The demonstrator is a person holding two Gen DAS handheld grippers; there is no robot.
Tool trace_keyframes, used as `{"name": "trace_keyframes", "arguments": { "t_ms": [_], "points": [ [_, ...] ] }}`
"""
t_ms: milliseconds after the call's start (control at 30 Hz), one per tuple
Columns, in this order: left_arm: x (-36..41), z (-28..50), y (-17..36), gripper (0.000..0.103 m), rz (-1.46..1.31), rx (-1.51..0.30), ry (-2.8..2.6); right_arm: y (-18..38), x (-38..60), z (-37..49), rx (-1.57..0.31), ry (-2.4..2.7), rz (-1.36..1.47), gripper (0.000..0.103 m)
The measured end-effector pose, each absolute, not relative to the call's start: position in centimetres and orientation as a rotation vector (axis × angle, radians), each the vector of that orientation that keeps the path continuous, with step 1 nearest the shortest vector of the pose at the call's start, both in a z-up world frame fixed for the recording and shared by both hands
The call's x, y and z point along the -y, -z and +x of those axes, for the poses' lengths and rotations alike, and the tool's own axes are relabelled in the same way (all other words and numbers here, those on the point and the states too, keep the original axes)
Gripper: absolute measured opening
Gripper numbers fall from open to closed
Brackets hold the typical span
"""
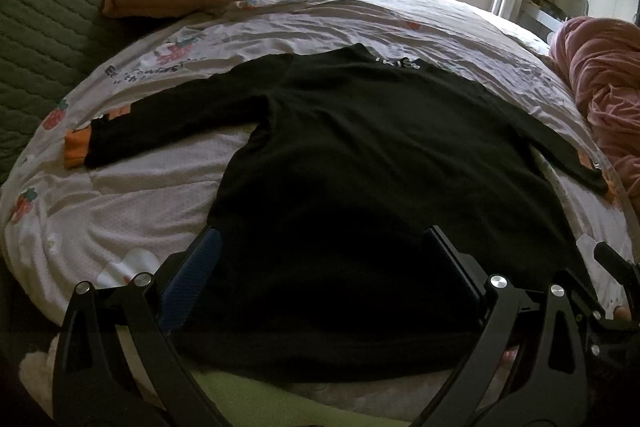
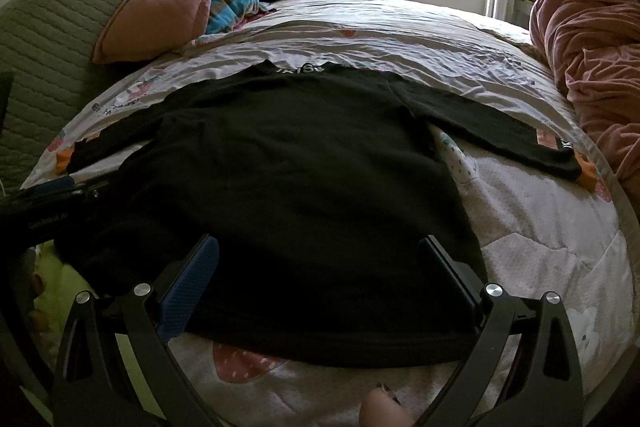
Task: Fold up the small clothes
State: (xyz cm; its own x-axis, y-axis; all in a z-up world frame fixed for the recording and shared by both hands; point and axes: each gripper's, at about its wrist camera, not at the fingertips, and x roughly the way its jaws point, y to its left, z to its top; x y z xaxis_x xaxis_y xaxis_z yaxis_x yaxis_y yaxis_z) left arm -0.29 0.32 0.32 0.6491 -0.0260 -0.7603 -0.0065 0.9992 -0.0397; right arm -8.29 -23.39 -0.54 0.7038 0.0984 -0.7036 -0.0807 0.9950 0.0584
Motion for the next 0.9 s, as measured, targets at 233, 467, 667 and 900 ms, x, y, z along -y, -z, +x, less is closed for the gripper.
{"name": "trace_keyframes", "arguments": {
  "t_ms": [233,467,667,900],
  "points": [
    [-0.34,-0.36,-0.25,0.094,-0.042,-0.861,0.011,0.56,23.38,-8.32,-0.784,-0.098,0.023,0.099],
    [-0.36,-0.35,-0.32,0.094,-0.042,-0.862,0.012,0.56,23.48,-8.35,-0.779,-0.100,0.023,0.099],
    [-0.39,-0.32,-0.31,0.094,-0.043,-0.862,0.011,0.57,23.54,-8.32,-0.779,-0.099,0.022,0.099],
    [-0.76,-0.23,-0.46,0.094,-0.046,-0.859,0.007,0.55,23.48,-8.31,-0.779,-0.098,0.022,0.099]
  ]
}}
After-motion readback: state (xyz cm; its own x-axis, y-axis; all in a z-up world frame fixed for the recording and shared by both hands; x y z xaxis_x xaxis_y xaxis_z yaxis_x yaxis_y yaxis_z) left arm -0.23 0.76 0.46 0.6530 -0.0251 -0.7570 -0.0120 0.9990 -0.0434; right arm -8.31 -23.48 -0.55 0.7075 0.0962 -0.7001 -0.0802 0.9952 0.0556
